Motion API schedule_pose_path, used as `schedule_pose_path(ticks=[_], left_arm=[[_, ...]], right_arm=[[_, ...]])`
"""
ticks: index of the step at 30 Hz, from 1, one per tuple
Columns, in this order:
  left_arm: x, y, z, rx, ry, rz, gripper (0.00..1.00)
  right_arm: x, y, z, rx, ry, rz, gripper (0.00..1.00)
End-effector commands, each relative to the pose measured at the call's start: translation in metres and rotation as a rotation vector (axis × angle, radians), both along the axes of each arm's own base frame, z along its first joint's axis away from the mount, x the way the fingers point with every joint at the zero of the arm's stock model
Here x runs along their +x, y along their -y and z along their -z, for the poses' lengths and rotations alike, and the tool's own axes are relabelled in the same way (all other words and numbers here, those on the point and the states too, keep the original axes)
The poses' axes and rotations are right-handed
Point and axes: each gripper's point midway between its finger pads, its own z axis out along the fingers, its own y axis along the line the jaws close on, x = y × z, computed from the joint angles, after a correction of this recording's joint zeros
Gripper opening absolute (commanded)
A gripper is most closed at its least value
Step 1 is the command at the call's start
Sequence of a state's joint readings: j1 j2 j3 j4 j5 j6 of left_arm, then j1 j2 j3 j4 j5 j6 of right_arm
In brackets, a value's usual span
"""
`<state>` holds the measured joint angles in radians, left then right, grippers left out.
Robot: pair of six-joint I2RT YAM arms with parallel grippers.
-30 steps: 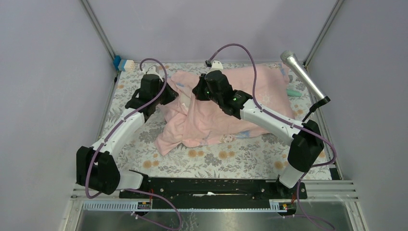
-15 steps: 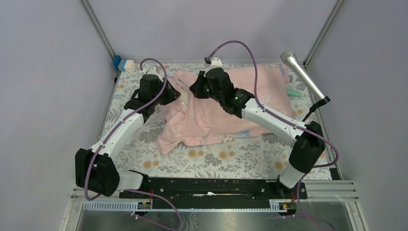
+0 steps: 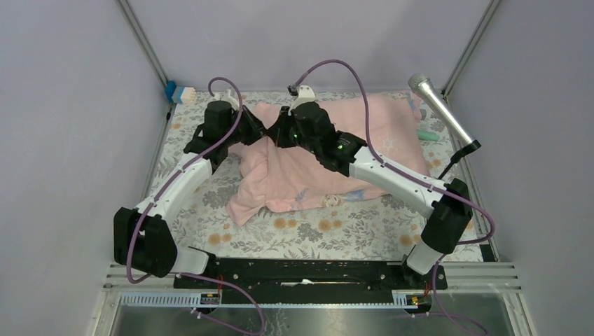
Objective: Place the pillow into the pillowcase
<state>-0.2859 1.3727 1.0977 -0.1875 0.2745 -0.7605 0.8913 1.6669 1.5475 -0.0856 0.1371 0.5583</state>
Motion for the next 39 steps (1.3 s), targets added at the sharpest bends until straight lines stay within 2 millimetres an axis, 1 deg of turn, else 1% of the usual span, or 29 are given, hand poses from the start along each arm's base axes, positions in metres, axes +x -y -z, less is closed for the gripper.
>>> schedule_pose_path(ticks=[1,3,4,6,8,10,12,14,16,18,20,22,24,25,26,29,32,37,39], left_arm=[[-0.004,0.029,-0.085,-0.279,0.134,0.077,0.0],[0.003,0.03,-0.057,-0.316,0.064,0.044,0.0],[0.004,0.03,-0.027,-0.336,0.002,0.022,0.0],[0.008,0.032,0.005,-0.393,-0.044,-0.014,0.0],[0.016,0.033,0.027,-0.454,-0.051,-0.046,0.0],[0.027,0.034,0.037,-0.489,-0.038,-0.072,0.0],[0.039,0.033,0.033,-0.504,0.006,-0.098,0.0],[0.049,0.028,0.022,-0.517,0.047,-0.14,0.0],[0.058,0.02,0.01,-0.523,0.076,-0.191,0.0],[0.068,0.012,0.007,-0.51,0.077,-0.249,0.0],[0.079,0.01,0.01,-0.491,0.056,-0.267,0.0],[0.091,0.019,0.028,-0.435,-0.014,-0.241,0.0],[0.089,0.031,0.046,-0.396,-0.072,-0.184,0.01],[0.084,0.034,0.053,-0.385,-0.093,-0.166,0.04],[0.077,0.035,0.06,-0.38,-0.11,-0.154,0.09],[0.059,0.032,0.062,-0.349,-0.11,-0.119,0.21],[0.048,0.023,0.048,-0.295,-0.073,-0.09,0.36],[0.036,0.012,0.017,-0.236,-0.023,-0.031,0.5],[0.03,0.006,0.01,-0.205,-0.015,-0.021,0.53]], right_arm=[[-0.01,0.0,-0.063,0.118,0.097,-0.013,0.0],[-0.011,0.003,-0.072,0.163,0.106,-0.001,0.0],[-0.013,0.004,-0.079,0.196,0.12,0.003,0.0],[-0.015,0.005,-0.09,0.246,0.133,0.002,0.0],[-0.02,0.0,-0.102,0.292,0.141,-0.025,0.0],[-0.027,-0.01,-0.107,0.324,0.133,-0.063,0.0],[-0.039,-0.023,-0.107,0.331,0.126,-0.107,0.0],[-0.048,-0.031,-0.103,0.318,0.122,-0.126,0.0],[-0.052,-0.033,-0.096,0.315,0.108,-0.136,0.0],[-0.053,-0.032,-0.088,0.308,0.096,-0.132,0.0],[-0.053,-0.035,-0.081,0.291,0.084,-0.137,0.0],[-0.051,-0.036,-0.076,0.274,0.074,-0.135,0.0],[-0.049,-0.037,-0.071,0.258,0.071,-0.128,0.0],[-0.047,-0.038,-0.069,0.248,0.069,-0.125,0.0],[-0.044,-0.038,-0.067,0.241,0.068,-0.121,0.0],[-0.035,-0.038,-0.064,0.245,0.054,-0.121,0.0],[-0.027,-0.039,-0.065,0.254,0.046,-0.126,0.0],[-0.019,-0.036,-0.071,0.266,0.056,-0.121,0.0],[-0.018,-0.033,-0.072,0.27,0.058,-0.116,0.0]])
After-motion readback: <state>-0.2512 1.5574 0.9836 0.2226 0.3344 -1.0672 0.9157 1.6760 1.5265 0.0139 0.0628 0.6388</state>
